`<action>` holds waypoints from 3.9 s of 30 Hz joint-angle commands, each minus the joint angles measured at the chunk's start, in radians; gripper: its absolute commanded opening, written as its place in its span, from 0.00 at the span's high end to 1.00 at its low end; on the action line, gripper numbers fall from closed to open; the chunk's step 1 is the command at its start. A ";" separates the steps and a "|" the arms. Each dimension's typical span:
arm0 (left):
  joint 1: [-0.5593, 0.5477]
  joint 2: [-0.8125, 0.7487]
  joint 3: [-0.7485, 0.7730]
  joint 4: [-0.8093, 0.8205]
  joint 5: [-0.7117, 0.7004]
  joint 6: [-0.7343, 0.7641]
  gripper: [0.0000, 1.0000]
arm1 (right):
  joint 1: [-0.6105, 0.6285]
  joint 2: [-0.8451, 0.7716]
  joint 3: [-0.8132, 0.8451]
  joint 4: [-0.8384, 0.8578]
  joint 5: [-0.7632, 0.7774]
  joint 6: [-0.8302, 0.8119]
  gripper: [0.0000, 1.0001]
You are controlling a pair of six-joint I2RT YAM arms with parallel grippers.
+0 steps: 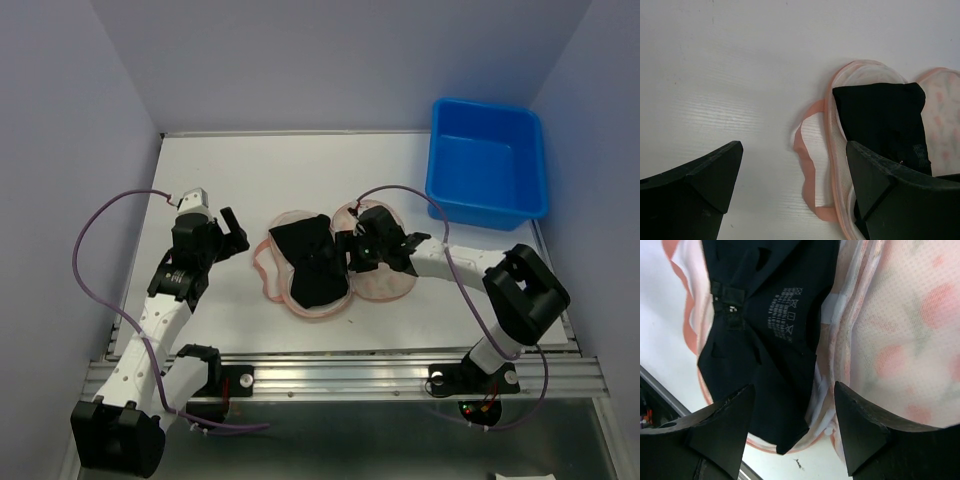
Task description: Unzip the laundry bag and remove the bra
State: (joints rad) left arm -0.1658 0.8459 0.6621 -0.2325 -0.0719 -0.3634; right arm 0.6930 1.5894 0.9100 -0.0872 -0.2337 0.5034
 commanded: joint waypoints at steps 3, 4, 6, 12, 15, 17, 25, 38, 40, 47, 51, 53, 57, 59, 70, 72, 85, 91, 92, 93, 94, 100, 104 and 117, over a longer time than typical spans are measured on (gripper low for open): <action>0.009 0.001 -0.010 0.033 0.007 0.021 0.03 | 0.022 0.073 0.055 0.075 0.019 0.006 0.31; 0.008 -0.001 -0.010 0.033 0.007 0.021 0.03 | 0.022 0.079 0.056 0.075 0.023 0.003 0.32; 0.008 -0.001 -0.012 0.033 0.009 0.021 0.03 | 0.031 0.092 0.061 0.075 0.034 -0.002 0.36; 0.008 0.001 -0.012 0.035 0.011 0.023 0.03 | 0.051 0.086 0.087 0.060 0.068 -0.020 0.59; 0.008 0.001 -0.010 0.035 0.012 0.023 0.03 | 0.060 0.075 0.102 0.040 0.088 -0.031 0.75; 0.008 0.001 -0.012 0.035 0.012 0.023 0.03 | 0.069 0.069 0.121 0.015 0.105 -0.040 0.81; 0.008 0.005 -0.012 0.036 0.015 0.021 0.03 | 0.079 0.049 0.151 -0.032 0.137 -0.059 0.99; 0.008 0.005 -0.012 0.038 0.020 0.023 0.03 | 0.088 0.095 0.156 -0.025 0.123 -0.037 0.69; 0.008 0.004 -0.013 0.038 0.018 0.023 0.03 | 0.088 0.101 0.161 -0.016 0.125 -0.034 0.66; 0.008 0.004 -0.015 0.036 0.018 0.023 0.03 | 0.088 0.130 0.173 -0.010 0.139 -0.035 0.62; 0.008 0.002 -0.015 0.038 0.017 0.023 0.03 | 0.088 0.155 0.168 0.009 0.134 -0.037 0.63; 0.008 0.002 -0.015 0.036 0.017 0.023 0.03 | 0.088 0.164 0.170 0.017 0.134 -0.042 0.70; 0.009 0.002 -0.015 0.036 0.017 0.023 0.03 | 0.088 0.126 0.171 0.014 0.154 -0.055 0.94; 0.008 0.002 -0.015 0.036 0.018 0.023 0.03 | 0.088 0.080 0.181 -0.008 0.175 -0.066 0.99; 0.008 -0.004 -0.016 0.036 0.015 0.023 0.03 | 0.088 -0.111 0.308 -0.108 0.174 -0.106 0.99; 0.008 -0.004 -0.016 0.038 0.017 0.021 0.03 | 0.088 -0.126 0.348 -0.147 0.204 -0.118 0.99; 0.008 -0.014 -0.019 0.038 0.018 0.020 0.03 | -0.404 -0.028 0.826 -0.396 0.125 -0.224 0.99; 0.008 -0.033 -0.019 0.041 0.037 0.018 0.03 | -0.679 0.163 1.055 -0.512 0.007 -0.305 0.99; 0.008 -0.036 -0.021 0.041 0.037 0.018 0.03 | -0.706 0.196 1.131 -0.522 -0.028 -0.309 0.99; 0.008 -0.039 -0.021 0.044 0.043 0.018 0.03 | -0.736 0.222 1.164 -0.525 -0.051 -0.309 0.99; 0.008 -0.047 -0.021 0.045 0.047 0.018 0.03 | -0.783 0.278 1.223 -0.529 -0.097 -0.310 0.99; 0.008 -0.054 -0.025 0.048 0.060 0.018 0.03 | -0.883 0.501 1.396 -0.568 -0.212 -0.370 0.99; 0.008 -0.059 -0.025 0.053 0.066 0.018 0.03 | -0.918 0.570 1.374 -0.562 -0.254 -0.405 0.99; 0.008 -0.074 -0.029 0.059 0.116 0.017 0.03 | -0.990 0.629 1.063 -0.562 -0.171 -0.476 0.99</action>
State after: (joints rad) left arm -0.1616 0.7944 0.6453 -0.2138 0.0330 -0.3595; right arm -0.2665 2.2200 2.0079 -0.6621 -0.4301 0.0551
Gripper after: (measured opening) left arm 0.968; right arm 0.032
